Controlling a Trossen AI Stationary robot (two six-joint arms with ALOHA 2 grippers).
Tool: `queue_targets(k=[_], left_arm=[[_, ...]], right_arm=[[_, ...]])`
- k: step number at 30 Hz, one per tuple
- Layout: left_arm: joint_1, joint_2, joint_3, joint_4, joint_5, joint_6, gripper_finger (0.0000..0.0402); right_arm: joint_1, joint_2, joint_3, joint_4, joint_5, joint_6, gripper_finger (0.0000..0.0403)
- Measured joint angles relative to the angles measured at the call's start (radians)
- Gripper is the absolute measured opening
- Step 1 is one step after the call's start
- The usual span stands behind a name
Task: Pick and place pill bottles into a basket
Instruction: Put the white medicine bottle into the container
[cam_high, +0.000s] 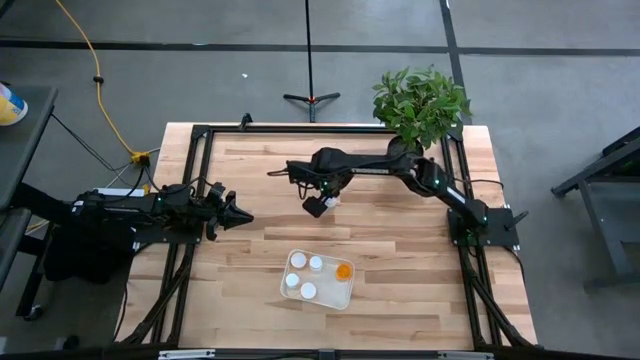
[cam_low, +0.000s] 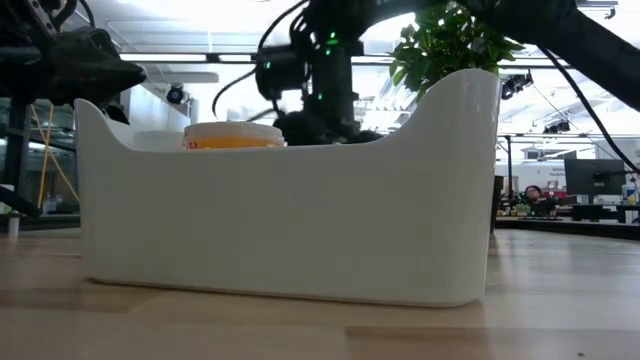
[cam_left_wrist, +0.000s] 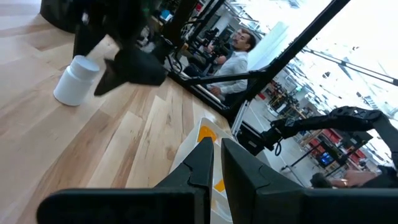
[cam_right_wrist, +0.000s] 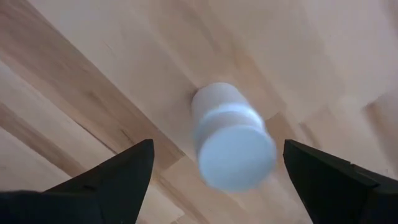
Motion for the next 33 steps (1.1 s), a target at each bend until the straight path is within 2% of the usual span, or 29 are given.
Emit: queue_targets(k=[24, 33], left_arm=[[0.000, 0.000, 0.000, 0.000, 0.000, 0.000, 0.0067], [0.000, 0.000, 0.000, 0.000, 0.000, 0.000, 0.0067]], right_arm=[[0.002, 0.069, -0.002, 0.029, -0.017, -0.021, 0.0342], [0.002, 0.073, -0.002, 0.038, -0.015, -0.025, 0.0296]])
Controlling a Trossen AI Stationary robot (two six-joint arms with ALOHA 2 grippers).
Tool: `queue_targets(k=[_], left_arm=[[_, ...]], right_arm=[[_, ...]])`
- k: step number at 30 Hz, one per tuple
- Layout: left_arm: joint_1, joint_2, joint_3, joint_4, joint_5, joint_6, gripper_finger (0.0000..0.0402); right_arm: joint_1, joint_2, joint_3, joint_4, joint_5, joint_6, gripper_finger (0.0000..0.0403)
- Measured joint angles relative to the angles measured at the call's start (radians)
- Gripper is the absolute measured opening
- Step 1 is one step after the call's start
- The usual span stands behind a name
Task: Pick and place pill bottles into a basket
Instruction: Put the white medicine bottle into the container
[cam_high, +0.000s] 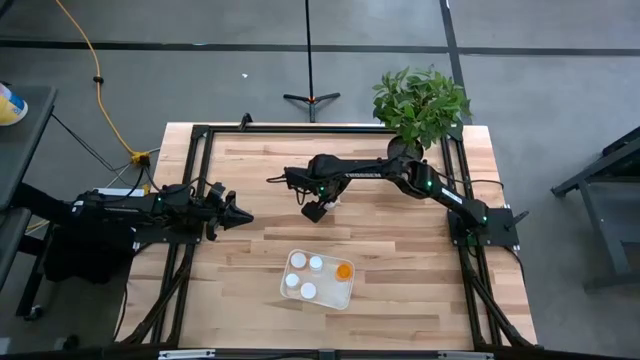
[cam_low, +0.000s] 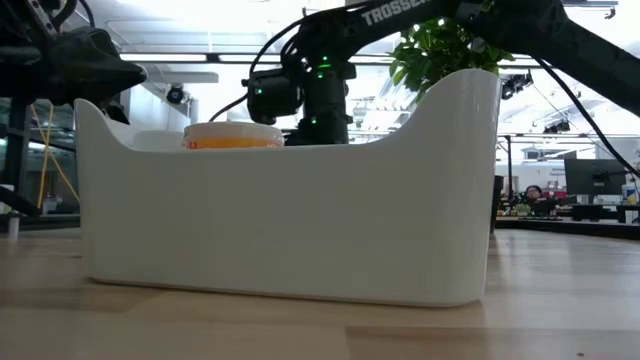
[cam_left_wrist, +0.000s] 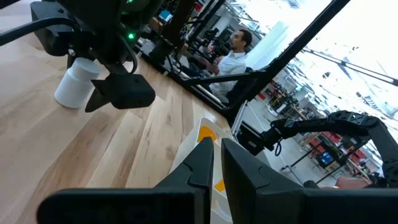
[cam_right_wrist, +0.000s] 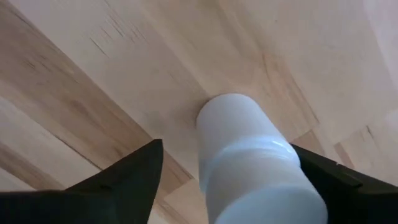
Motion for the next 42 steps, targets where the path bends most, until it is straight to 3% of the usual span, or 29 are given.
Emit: queue_targets(k=[15, 30, 42], left_arm=[[0.000, 0.000, 0.000, 0.000, 0.000, 0.000, 0.0067], [0.000, 0.000, 0.000, 0.000, 0.000, 0.019, 0.0067], [0.000, 0.000, 0.000, 0.000, 0.000, 0.019, 0.0067]], right_arm=[[-0.010, 0.000, 0.000, 0.049, 0.021, -0.016, 0.0162], [-0.005, 0.000, 0.018, 0.010, -0.041, 0.011, 0.0162], [0.038, -0.006, 0.215, -0.134, -0.036, 0.022, 0.0162]])
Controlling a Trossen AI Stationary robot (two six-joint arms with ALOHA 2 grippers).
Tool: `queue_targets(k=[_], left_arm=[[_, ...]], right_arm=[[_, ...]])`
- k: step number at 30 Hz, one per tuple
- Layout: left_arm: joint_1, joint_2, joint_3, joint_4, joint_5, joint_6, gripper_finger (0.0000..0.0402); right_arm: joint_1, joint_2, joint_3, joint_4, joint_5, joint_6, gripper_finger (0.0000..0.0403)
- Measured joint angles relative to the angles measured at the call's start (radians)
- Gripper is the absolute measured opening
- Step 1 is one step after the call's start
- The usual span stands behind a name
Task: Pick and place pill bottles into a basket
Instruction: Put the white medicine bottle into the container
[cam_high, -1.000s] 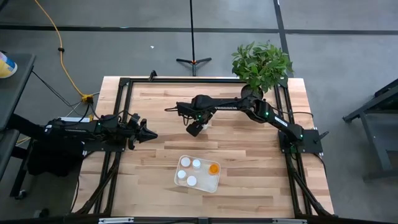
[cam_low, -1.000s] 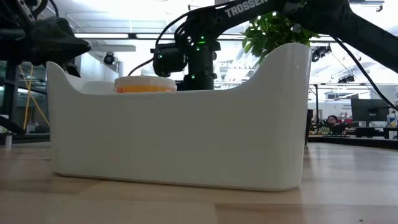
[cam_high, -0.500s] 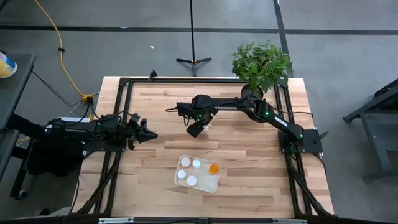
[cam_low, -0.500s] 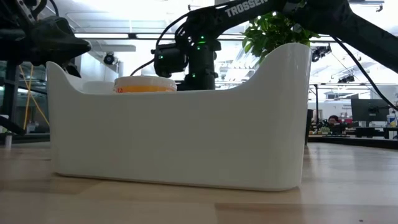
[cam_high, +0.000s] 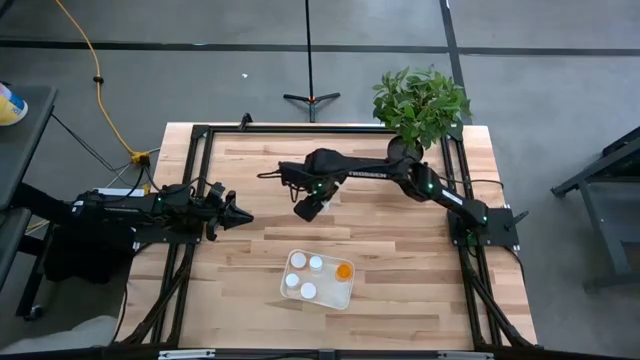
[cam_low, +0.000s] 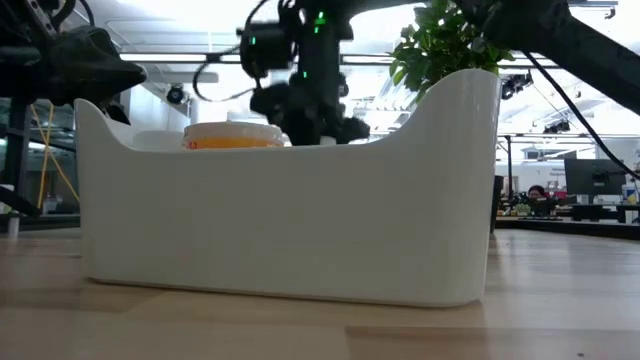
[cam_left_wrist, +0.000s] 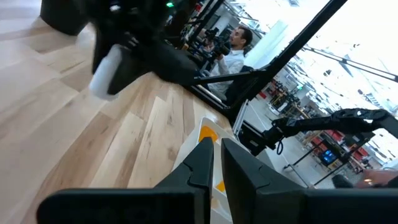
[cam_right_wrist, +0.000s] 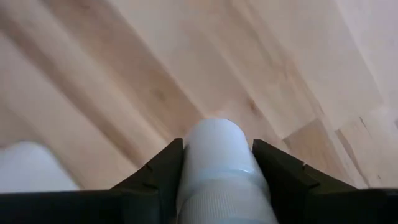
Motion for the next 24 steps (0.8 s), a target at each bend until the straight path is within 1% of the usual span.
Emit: queue_targets(k=[2, 4, 9, 15, 20, 24], left_arm=[[0.000, 0.000, 0.000, 0.000, 0.000, 0.000, 0.0067], [0.000, 0.000, 0.000, 0.000, -0.005, 0.000, 0.0067], [0.000, 0.000, 0.000, 0.000, -0.008, 0.003, 0.0067], [0.000, 0.000, 0.000, 0.000, -0.014, 0.003, 0.0067], [0.000, 0.000, 0.000, -0.001, -0.062, 0.003, 0.0067], [0.000, 0.000, 0.000, -0.001, -0.102, 0.003, 0.0067]], right_arm=[[0.014, -0.033, -0.026, 0.006, -0.004, 0.014, 0.0162], [0.034, -0.057, -0.030, -0.027, 0.005, 0.028, 0.0162], [0.093, -0.089, -0.002, -0.088, 0.028, 0.071, 0.0162], [0.193, -0.137, -0.009, -0.084, 0.016, 0.191, 0.0162], [0.293, -0.139, -0.009, -0.067, -0.030, 0.299, 0.0162], [0.356, -0.139, -0.009, -0.046, -0.024, 0.400, 0.0162]])
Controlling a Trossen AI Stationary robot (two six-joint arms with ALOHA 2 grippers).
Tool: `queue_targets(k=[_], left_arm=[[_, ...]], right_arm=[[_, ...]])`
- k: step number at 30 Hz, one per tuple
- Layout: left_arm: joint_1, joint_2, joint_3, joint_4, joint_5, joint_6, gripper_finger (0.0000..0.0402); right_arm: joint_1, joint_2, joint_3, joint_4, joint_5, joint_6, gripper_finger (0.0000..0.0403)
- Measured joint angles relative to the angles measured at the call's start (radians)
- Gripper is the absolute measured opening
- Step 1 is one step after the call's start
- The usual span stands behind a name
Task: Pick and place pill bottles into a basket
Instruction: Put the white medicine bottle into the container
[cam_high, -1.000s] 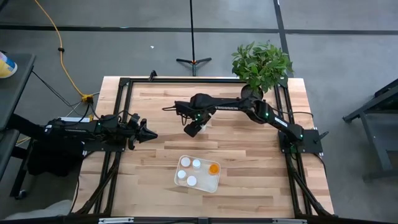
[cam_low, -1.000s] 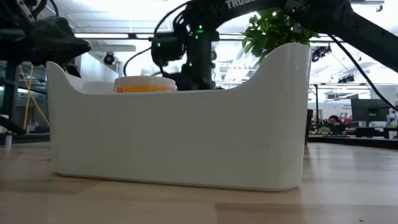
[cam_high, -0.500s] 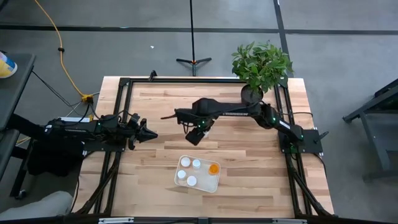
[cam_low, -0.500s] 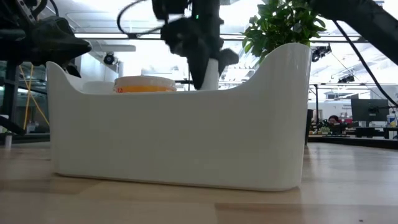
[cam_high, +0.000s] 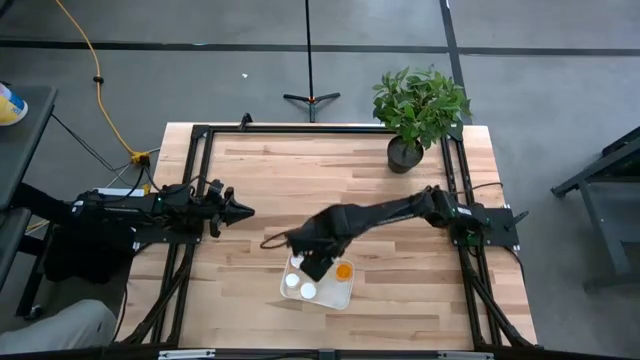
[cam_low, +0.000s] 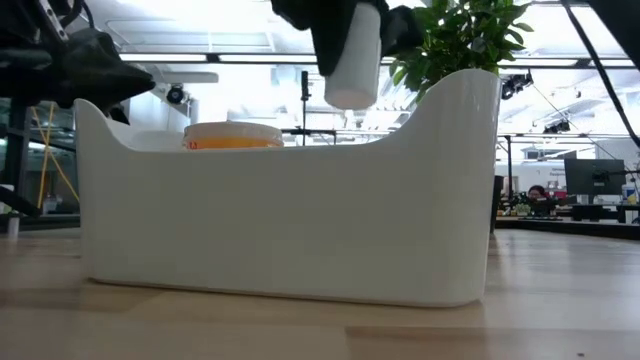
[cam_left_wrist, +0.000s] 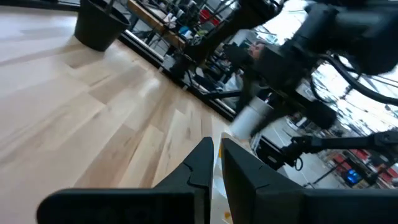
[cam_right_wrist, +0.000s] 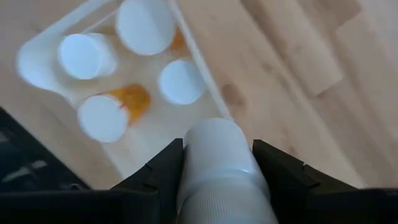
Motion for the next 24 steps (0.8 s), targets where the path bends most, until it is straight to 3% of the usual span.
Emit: queue_targets(k=[12, 24], left_arm=[[0.000, 0.000, 0.000, -0.007, -0.010, 0.049, 0.0067], [0.000, 0.000, 0.000, 0.003, -0.005, 0.049, 0.0067]], right_arm=[[0.098, 0.021, -0.006, 0.176, 0.018, 0.201, 0.0162], [0.119, 0.110, -0.011, 0.153, -0.004, 0.231, 0.0161]])
